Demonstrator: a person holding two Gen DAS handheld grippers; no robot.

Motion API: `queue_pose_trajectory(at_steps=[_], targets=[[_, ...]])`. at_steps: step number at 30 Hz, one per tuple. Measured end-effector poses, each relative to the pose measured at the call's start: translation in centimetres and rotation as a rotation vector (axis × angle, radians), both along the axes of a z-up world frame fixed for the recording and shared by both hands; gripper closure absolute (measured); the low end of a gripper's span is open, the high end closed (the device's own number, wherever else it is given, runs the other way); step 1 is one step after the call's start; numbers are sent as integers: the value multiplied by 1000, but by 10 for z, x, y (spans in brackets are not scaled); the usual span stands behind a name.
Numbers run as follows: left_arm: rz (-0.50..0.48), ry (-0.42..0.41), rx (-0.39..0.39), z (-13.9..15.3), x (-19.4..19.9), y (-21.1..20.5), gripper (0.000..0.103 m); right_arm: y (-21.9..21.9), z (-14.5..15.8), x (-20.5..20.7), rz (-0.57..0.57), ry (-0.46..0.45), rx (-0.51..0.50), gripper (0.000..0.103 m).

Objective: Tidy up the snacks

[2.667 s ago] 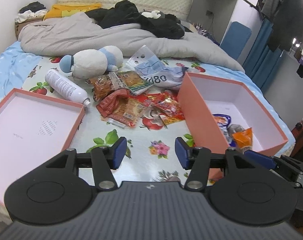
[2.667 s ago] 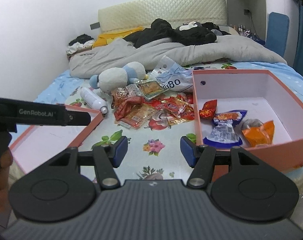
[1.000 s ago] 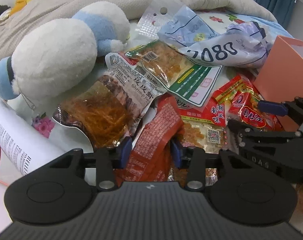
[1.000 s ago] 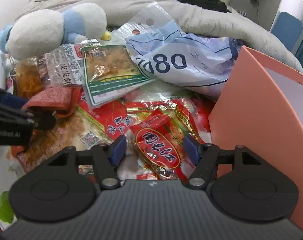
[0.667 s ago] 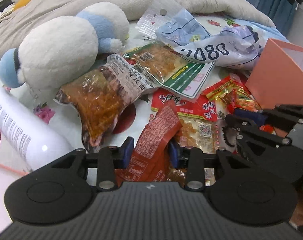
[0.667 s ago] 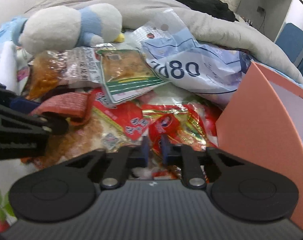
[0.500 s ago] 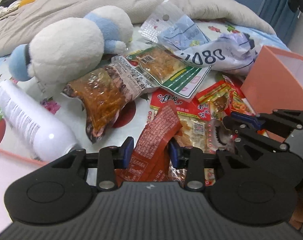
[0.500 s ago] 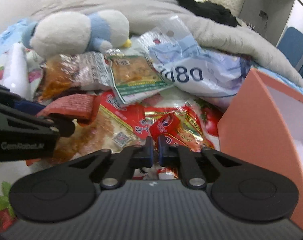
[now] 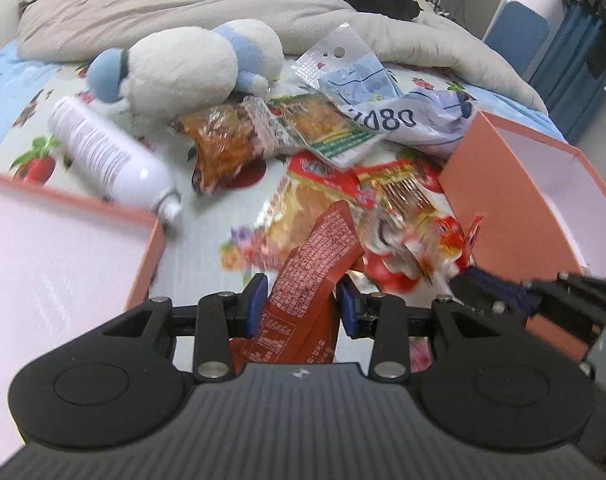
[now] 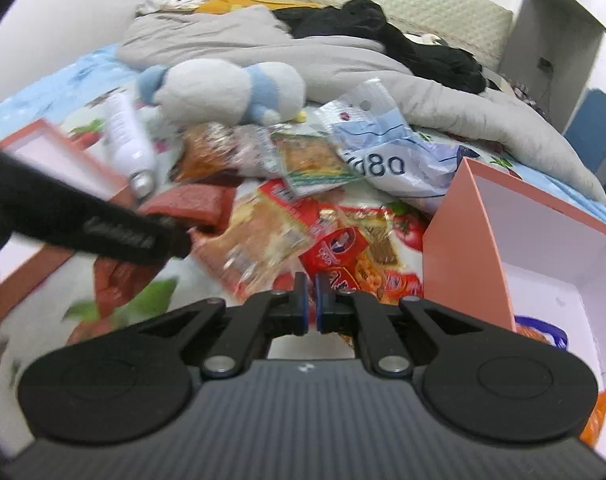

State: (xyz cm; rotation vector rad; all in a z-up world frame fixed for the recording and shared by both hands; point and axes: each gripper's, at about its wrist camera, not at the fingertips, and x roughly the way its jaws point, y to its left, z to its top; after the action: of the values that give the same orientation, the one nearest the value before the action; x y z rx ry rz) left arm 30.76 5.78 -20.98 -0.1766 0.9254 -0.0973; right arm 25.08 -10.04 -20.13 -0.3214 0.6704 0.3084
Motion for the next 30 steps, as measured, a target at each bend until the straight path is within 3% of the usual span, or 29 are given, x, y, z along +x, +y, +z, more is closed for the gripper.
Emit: queue_pose_trajectory(at_steps=[9,12,15,17,19,20,22,27,30], targets=[[57,45,-12,1,-67,-2,60,-9,-5,-66,80,46,3,100],[85,57,-23,1,-84,1,60,-14,-7,-79,42,37,30,99],[101,58,-23,3,-93,2,60,-24,-8,-85,-17,47,123,96],[103,60,-23,4,-96,2,60,-30,-10,-83,-66,65,175,83],[103,58,-18,5,-97,2,60,-34,-12,-83,-85,78,234,49],[103,56,-16,6,-97,2,60,-35,-13,-82,-87,83,255,43],[105,48,-12,8,-95,3,60,-33,-13,-79,-91,88,278,16],[116,36,-12,10,-86,10,60,-31,-22,-70,-146,119,333,5],[126,34,-16,9,-81,15,60,-29,-25,-64,-172,112,368,5]])
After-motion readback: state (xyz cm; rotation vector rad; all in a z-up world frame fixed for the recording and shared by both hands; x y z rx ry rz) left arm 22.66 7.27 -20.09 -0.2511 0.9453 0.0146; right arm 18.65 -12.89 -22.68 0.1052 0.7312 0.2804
